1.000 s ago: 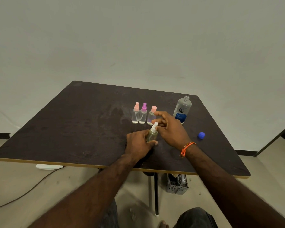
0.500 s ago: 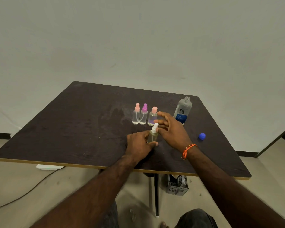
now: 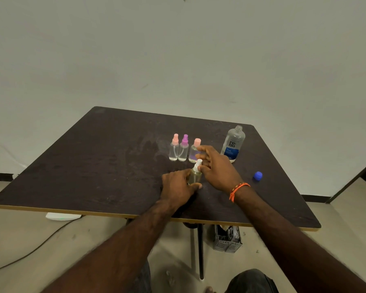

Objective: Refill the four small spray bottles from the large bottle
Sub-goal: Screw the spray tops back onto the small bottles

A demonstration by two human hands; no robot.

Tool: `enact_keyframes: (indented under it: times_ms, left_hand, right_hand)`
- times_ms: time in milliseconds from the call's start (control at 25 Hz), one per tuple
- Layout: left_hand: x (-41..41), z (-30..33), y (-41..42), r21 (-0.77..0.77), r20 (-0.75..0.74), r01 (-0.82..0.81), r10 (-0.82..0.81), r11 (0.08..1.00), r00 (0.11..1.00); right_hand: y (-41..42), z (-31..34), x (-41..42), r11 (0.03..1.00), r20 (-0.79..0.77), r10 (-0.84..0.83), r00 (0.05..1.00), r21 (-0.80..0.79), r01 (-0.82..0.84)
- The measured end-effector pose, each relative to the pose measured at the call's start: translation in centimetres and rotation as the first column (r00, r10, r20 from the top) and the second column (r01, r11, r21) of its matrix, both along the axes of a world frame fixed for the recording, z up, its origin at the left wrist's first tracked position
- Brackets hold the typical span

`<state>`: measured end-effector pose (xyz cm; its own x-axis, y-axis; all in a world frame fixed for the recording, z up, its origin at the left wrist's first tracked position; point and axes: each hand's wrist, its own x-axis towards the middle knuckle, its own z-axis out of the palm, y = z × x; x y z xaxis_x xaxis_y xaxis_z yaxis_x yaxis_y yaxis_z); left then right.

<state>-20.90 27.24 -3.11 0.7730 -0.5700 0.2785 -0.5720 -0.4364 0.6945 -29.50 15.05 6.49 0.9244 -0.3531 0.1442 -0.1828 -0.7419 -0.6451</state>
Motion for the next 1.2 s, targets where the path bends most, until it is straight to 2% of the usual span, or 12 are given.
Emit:
enact_keyframes:
  times_ms: [120, 320, 560, 680, 880, 1040, 1200]
  left_hand:
    - [0.0, 0.0, 0.0, -0.006, 0.003, -0.001, 0.001, 1.000, 1.000]
    - [-0.2, 0.1, 0.1, -0.006, -0.008, -0.003, 0.003, 1.000, 1.000]
    - [0.0, 0.1, 0.0, 0.015, -0.014, -0.012, 0.013, 1.000, 1.000]
    - [0.0, 0.1, -0.2, 0.022, -0.006, -0.012, 0.012, 1.000, 1.000]
    - [0.0, 0.0, -0.2, 0.020, -0.015, -0.008, 0.008, 1.000, 1.000]
    - [-0.1, 0.7, 0.2, 0.057, -0.003, 0.013, -0.012, 0.998, 1.000]
    - [0.5, 1.2, 1.3, 0.140, 0.016, 0.041, -0.044, 0.989, 0.999]
  right_hand:
    - [-0.2, -0.3, 0.2, 0.997, 0.012, -0.039, 0.999, 0.060, 0.038]
    - [0.2, -0.5, -0.1, 0.984, 0.080, -0.178, 0.981, 0.029, 0.176]
    - [-1.0, -0.3, -0.4, 0.978, 0.034, 0.002, 0.999, 0.209, -0.009]
    - [-0.8, -0.6, -0.3, 0.974, 0.060, -0.030, 0.998, 0.227, 0.015]
    - [0.0, -1.2, -0.1, 0.985, 0.101, -0.100, 0.990, 0.151, 0.084]
    - [0.7, -2.5, -0.7, 0.969, 0.148, -0.167, 0.975, 0.208, 0.134]
    - [2.0, -3.7, -1.0, 0.969, 0.098, -0.201, 0.975, 0.163, 0.184]
